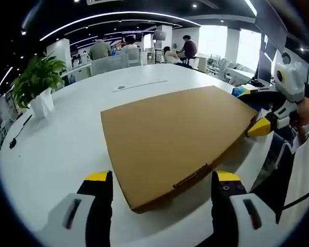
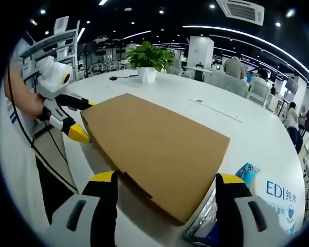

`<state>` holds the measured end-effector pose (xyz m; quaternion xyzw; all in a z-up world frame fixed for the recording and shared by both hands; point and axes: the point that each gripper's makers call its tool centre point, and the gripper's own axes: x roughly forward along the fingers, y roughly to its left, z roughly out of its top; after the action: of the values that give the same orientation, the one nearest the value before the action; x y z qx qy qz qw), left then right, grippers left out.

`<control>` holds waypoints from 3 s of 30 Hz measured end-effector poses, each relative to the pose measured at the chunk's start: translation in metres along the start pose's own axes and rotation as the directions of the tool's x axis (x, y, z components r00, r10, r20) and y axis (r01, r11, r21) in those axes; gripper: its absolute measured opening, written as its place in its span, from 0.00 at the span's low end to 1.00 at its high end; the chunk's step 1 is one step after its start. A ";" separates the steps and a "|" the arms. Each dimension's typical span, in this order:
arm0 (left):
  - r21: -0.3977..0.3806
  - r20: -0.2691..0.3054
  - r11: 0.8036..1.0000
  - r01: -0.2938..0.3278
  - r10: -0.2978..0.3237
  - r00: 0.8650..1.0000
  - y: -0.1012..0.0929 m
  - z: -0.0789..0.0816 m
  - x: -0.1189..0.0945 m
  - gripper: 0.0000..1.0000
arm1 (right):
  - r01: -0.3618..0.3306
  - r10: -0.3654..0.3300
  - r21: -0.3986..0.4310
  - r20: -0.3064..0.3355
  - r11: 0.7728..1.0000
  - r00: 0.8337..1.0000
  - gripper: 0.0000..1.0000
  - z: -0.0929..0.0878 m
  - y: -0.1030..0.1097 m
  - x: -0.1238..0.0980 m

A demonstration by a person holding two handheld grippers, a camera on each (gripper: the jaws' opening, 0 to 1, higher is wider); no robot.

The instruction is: Operate the shoe box by opening the lid, removing the specified soft item, and placing it in the target area until the item is outside and the box remains undamaged.

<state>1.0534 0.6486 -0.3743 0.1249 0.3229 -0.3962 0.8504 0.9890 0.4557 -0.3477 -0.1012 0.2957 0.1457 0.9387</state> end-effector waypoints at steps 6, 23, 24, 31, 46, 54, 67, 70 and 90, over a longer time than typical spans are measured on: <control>0.018 -0.012 1.000 -0.013 0.013 1.000 -0.004 0.000 0.002 0.76 | 0.004 -0.003 0.016 -0.051 1.000 0.999 0.75 -0.006 0.000 -0.001; 0.025 -0.009 1.000 0.008 -0.008 1.000 0.001 -0.001 0.001 0.74 | 0.026 -0.024 0.050 -0.049 0.998 0.999 0.73 -0.008 0.004 -0.002; 0.026 -0.009 1.000 0.008 -0.008 1.000 0.000 -0.001 0.000 0.74 | 0.027 -0.025 0.050 -0.049 0.998 0.999 0.73 -0.009 0.004 -0.003; 0.034 -0.013 0.999 0.014 -0.014 1.000 -0.003 -0.002 -0.002 0.74 | 0.032 -0.029 0.054 -0.054 0.998 0.998 0.72 -0.012 0.007 -0.008; 0.027 -0.009 1.000 0.014 -0.013 1.000 -0.011 -0.009 -0.008 0.74 | 0.032 -0.030 0.039 -0.069 0.999 0.997 0.70 -0.017 0.012 -0.017; 0.024 -0.013 1.000 0.020 -0.020 1.000 -0.015 -0.010 -0.012 0.73 | 0.024 -0.023 0.021 -0.082 0.999 0.996 0.69 -0.021 0.014 -0.022; 0.016 -0.011 1.000 0.026 -0.026 1.000 -0.022 -0.015 -0.015 0.73 | 0.018 -0.017 0.019 -0.095 1.000 0.995 0.68 -0.029 0.014 -0.028; 0.021 -0.012 0.999 0.029 -0.028 1.000 -0.021 -0.016 -0.014 0.73 | 0.021 -0.018 0.021 -0.101 1.000 0.995 0.68 -0.030 0.015 -0.031; 0.037 -0.042 0.999 0.025 -0.024 0.999 -0.030 -0.021 -0.018 0.73 | 0.020 -0.019 0.011 -0.116 1.000 0.993 0.65 -0.037 0.019 -0.040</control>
<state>1.0126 0.6491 -0.3771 0.1453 0.3345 -0.4099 0.8360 0.9315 0.4548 -0.3558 -0.1068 0.3497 0.1287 0.9218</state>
